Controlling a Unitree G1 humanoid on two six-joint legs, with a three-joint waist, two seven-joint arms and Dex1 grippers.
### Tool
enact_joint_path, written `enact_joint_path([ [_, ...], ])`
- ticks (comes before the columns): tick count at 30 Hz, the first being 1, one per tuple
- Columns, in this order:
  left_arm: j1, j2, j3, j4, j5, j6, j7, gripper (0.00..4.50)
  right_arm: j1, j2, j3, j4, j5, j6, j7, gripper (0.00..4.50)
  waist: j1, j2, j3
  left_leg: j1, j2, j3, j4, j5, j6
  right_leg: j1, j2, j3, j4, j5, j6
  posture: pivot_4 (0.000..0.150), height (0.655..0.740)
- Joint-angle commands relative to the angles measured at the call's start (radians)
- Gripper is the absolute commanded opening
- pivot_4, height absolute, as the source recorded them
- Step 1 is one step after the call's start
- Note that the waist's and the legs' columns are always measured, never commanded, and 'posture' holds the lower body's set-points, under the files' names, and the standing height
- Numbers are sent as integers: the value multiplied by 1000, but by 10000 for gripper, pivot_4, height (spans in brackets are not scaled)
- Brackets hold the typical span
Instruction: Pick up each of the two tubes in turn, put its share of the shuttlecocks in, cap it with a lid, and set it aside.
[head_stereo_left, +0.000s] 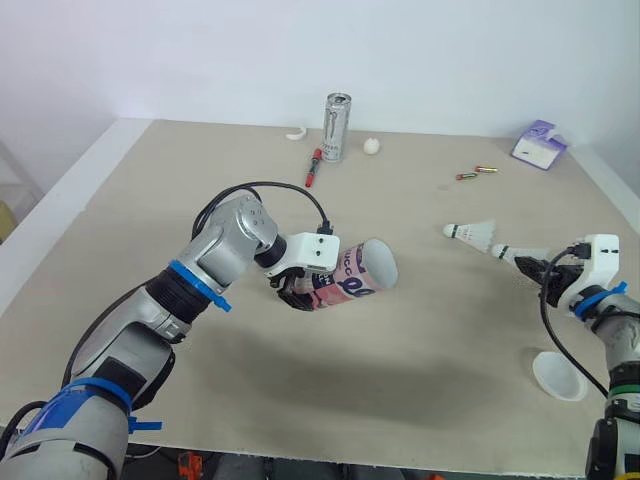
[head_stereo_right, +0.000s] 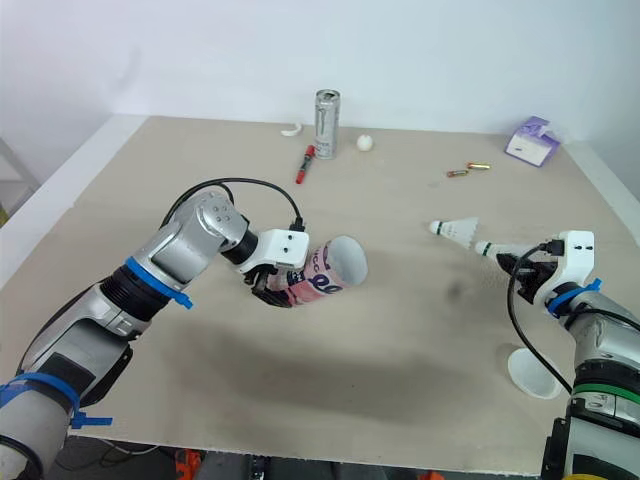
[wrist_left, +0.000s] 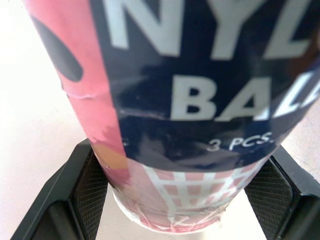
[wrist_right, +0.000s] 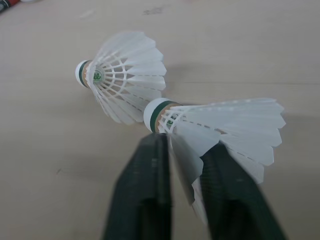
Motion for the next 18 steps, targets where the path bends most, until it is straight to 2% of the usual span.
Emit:
enact_joint_path([
  [1,1,5,3,-27,-7,3,-2,36340,119,-17,-75,-344,-3,-54,-73,671,0,0,0,0,0,0,0,0,0,0,0,0,0,0,0,1500,7400],
  [4,1,6,2,-21,-7,-4,-5,36340,201,-77,-87,-738,-14,-13,-78,671,2,5,0,0,0,0,-1,0,0,0,0,0,0,-1,1,1500,7400],
  [8,0,6,0,-14,-6,-10,-6,36340,216,-178,-38,-1113,164,82,79,671,0,10,0,0,-1,0,-1,0,0,0,0,1,1,-2,3,1500,7400],
  [11,1,5,-1,-12,-5,-12,-6,36340,235,-233,11,-1239,226,91,172,671,0,13,1,1,0,-1,0,0,0,0,1,1,1,-4,6,1500,7400],
  [14,1,2,-1,-8,-5,-15,-4,36340,272,-305,39,-1350,234,121,247,671,4,6,2,0,1,-5,0,0,0,1,3,-1,1,-7,1,1500,7400],
  [18,1,1,-1,-3,-4,-19,-1,36340,295,-339,25,-1388,238,143,276,671,4,4,3,-2,-2,-5,1,0,0,1,-1,0,0,-7,0,1500,7400],
])
